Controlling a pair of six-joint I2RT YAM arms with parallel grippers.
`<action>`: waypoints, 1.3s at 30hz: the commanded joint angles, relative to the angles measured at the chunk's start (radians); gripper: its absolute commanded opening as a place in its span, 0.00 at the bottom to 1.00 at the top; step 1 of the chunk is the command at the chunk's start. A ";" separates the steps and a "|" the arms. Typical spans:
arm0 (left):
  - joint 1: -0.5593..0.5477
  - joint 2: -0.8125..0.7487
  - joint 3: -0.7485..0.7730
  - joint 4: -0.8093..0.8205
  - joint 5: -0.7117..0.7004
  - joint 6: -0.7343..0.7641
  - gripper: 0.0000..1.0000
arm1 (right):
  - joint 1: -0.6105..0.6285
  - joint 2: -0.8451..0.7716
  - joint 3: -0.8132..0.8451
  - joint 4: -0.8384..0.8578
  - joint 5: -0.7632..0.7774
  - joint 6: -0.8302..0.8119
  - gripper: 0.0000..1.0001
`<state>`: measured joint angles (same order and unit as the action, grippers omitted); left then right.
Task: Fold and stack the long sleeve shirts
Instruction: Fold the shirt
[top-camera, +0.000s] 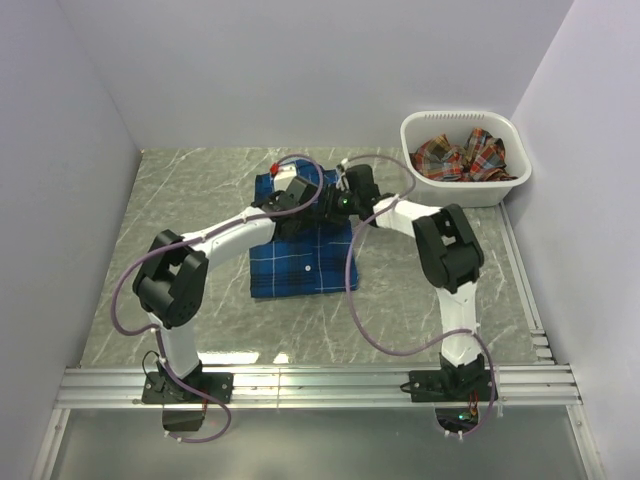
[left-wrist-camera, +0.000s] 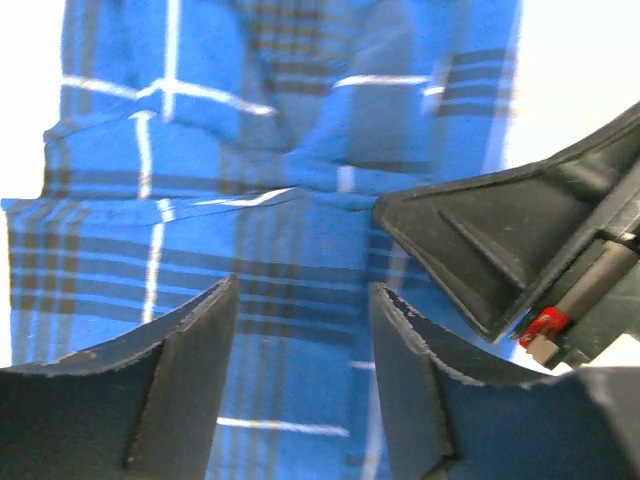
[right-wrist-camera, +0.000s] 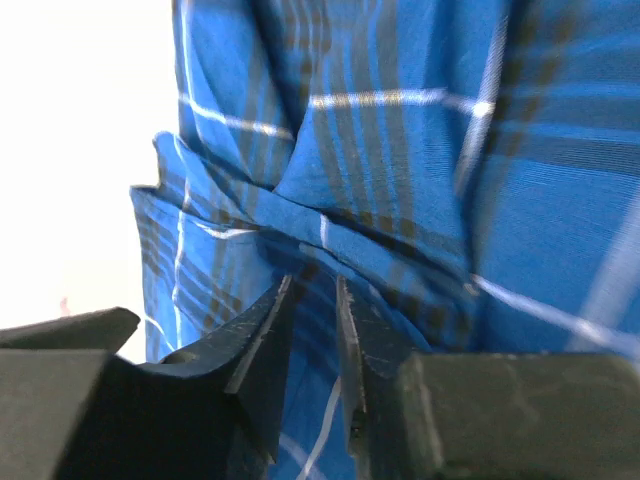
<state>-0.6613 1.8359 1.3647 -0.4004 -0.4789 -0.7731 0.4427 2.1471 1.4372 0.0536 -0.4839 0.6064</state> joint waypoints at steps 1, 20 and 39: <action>0.011 -0.113 0.074 0.064 0.095 0.029 0.62 | -0.013 -0.197 0.071 -0.139 0.207 -0.111 0.37; 0.380 -0.284 -0.265 0.215 0.451 -0.097 0.74 | 0.008 -0.208 -0.066 0.193 -0.228 0.165 0.55; 0.457 0.010 -0.257 0.373 0.507 -0.146 0.56 | 0.019 0.090 -0.053 0.342 -0.242 0.228 0.54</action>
<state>-0.2077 1.8713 1.1000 -0.0494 0.0296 -0.9264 0.4858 2.2875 1.4055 0.4004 -0.7425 0.8730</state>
